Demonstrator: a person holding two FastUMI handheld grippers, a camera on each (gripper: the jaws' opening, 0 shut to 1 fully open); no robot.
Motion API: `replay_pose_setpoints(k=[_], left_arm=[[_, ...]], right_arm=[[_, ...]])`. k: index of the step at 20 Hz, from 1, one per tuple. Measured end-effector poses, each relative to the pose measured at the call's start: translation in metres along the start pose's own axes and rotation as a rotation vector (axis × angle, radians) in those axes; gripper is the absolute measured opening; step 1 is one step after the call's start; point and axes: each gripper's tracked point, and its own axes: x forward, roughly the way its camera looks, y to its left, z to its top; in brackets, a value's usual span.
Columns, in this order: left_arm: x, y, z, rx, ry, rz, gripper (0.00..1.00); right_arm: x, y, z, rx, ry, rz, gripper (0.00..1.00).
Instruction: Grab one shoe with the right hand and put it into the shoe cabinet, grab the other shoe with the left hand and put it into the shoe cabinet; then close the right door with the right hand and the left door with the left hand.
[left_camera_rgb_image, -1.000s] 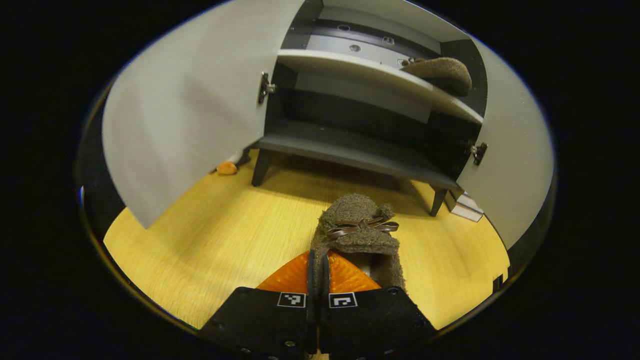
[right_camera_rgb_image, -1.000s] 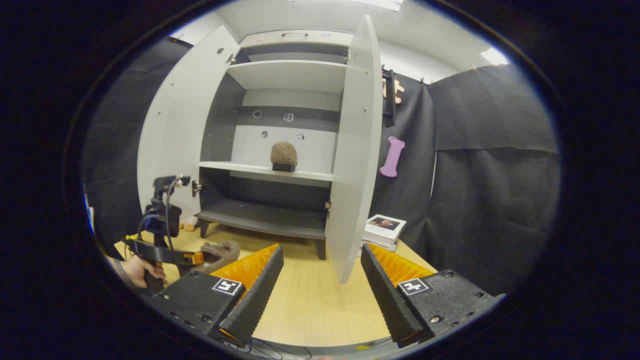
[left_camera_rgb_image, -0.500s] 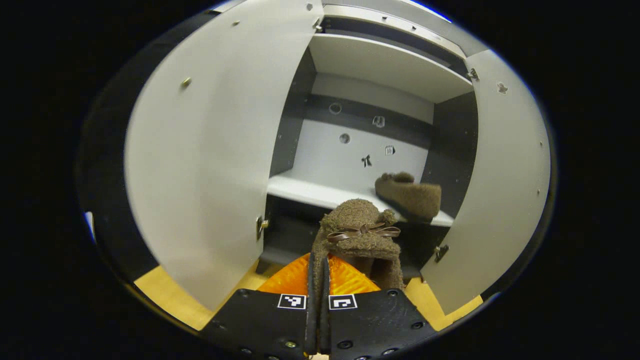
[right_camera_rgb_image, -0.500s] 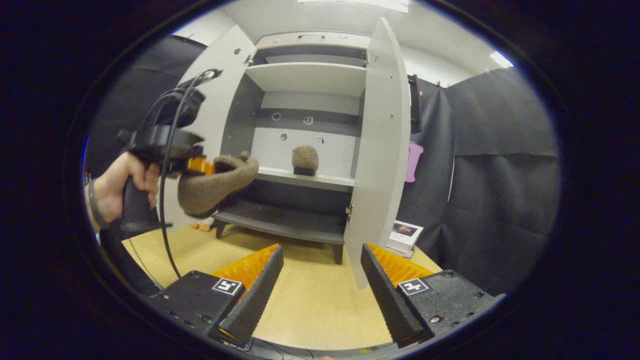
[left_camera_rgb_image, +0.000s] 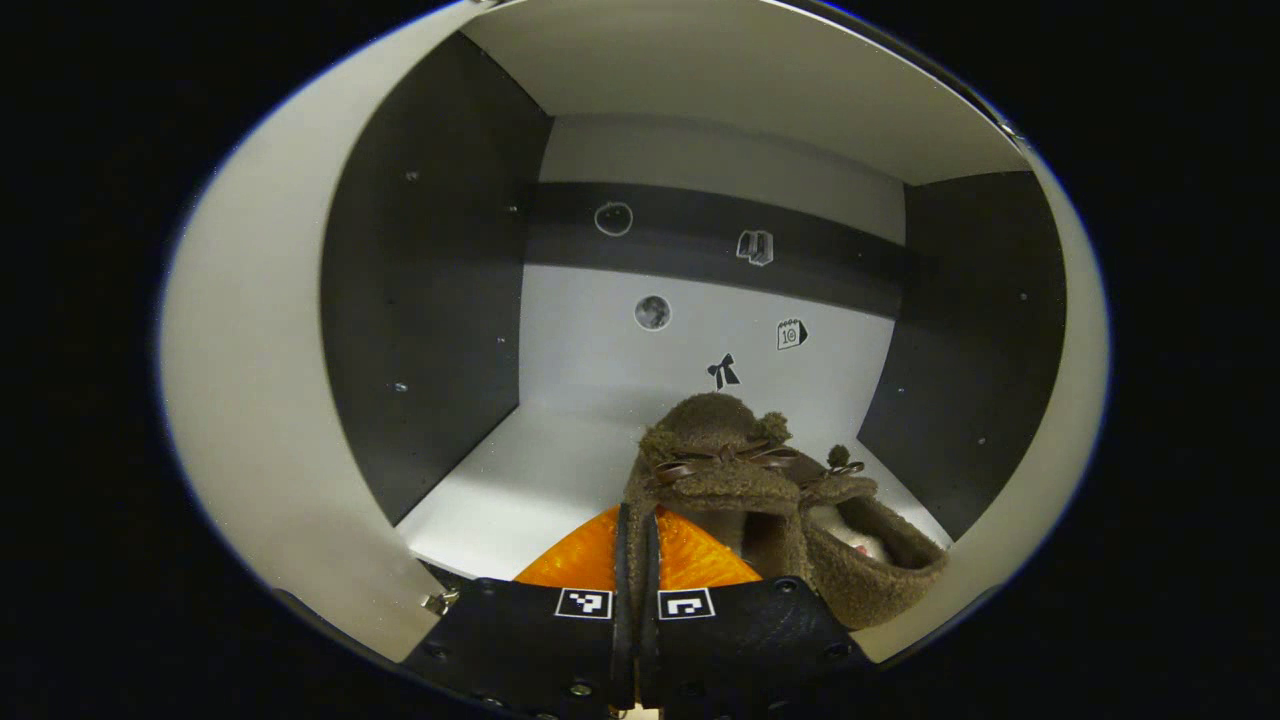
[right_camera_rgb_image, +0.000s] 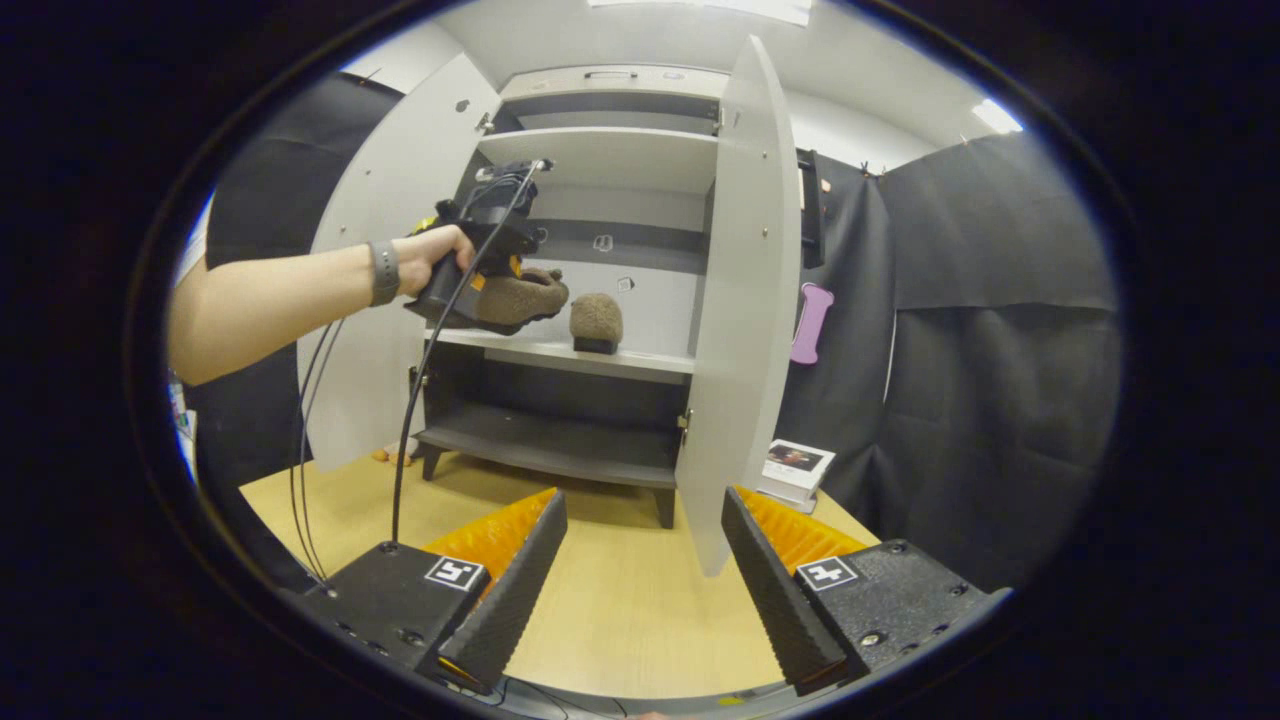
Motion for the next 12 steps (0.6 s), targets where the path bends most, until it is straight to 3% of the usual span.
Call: replay_pose_setpoints(k=[4, 7, 8, 12], left_arm=[[0.035, 0.006, -0.028, -0.066, 0.154, 0.010, 0.02], [0.041, 0.007, -0.023, -0.101, 0.157, -0.001, 0.07], [0.041, 0.009, -0.024, -0.102, 0.169, 0.003, 0.03], [0.043, 0.005, -0.024, -0.127, 0.188, -0.030, 0.04]], right_arm=[[0.002, -0.011, 0.000, 0.003, 0.007, -0.040, 0.99], [0.004, -0.017, -0.001, 0.003, 0.014, -0.062, 0.99], [0.005, -0.016, -0.002, 0.004, 0.020, -0.064, 0.98], [0.009, -0.018, -0.003, 0.001, 0.032, -0.072, 0.99]])
